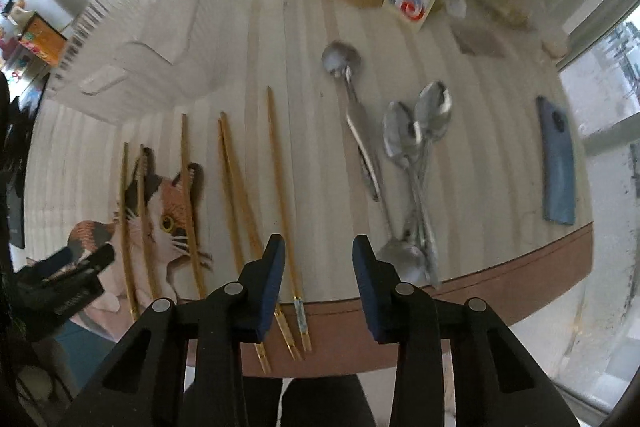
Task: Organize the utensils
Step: 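Grasp one wooden chopstick with the left tool while the right tool grasps another, then carry both chopsticks into the clear basket and open both tools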
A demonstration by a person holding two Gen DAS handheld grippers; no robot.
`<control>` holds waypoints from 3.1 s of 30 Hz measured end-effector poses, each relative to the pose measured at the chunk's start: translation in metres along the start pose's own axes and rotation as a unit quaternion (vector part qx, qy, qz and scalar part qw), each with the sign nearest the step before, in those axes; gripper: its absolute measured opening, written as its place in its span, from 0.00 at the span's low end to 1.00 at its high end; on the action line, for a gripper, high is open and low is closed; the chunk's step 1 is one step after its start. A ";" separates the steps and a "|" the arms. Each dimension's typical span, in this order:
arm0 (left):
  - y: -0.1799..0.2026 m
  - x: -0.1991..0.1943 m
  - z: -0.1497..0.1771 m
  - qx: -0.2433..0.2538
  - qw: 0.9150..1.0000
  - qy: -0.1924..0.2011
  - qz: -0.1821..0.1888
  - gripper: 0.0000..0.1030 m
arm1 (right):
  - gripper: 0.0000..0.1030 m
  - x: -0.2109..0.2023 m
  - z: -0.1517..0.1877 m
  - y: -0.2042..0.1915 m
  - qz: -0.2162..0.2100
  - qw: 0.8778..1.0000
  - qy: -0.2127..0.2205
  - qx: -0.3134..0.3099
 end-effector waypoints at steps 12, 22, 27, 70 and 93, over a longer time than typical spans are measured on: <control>-0.021 0.002 -0.021 -0.002 1.000 0.013 -0.001 0.04 | 0.37 0.061 -0.004 -0.018 0.029 0.998 -0.042 -0.036; -0.037 -0.003 -0.026 0.012 1.000 0.016 0.000 0.05 | 0.07 0.067 0.019 -0.020 0.006 0.997 -0.071 -0.029; -0.028 -0.001 -0.029 0.020 1.000 0.013 0.005 0.05 | 0.08 0.067 0.027 -0.012 0.012 0.997 -0.076 -0.015; -0.070 -0.154 -0.053 -0.047 0.988 0.146 -0.034 0.04 | 0.07 -0.050 -0.021 -0.055 -0.099 0.995 0.011 -0.005; -0.054 -0.138 -0.263 -0.047 0.990 0.080 0.105 0.04 | 0.07 -0.041 -0.232 -0.169 -0.178 0.983 -0.031 -0.034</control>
Point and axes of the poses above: each gripper's, at about its wrist camera, not at the fingertips, and x roughly the way its jaws point, y to its right, z to its underside, the point moved 4 cm from there along x, roughly the way its jaws point, and after that the axes turned 9 degrees about x, right-handed, at the moved point
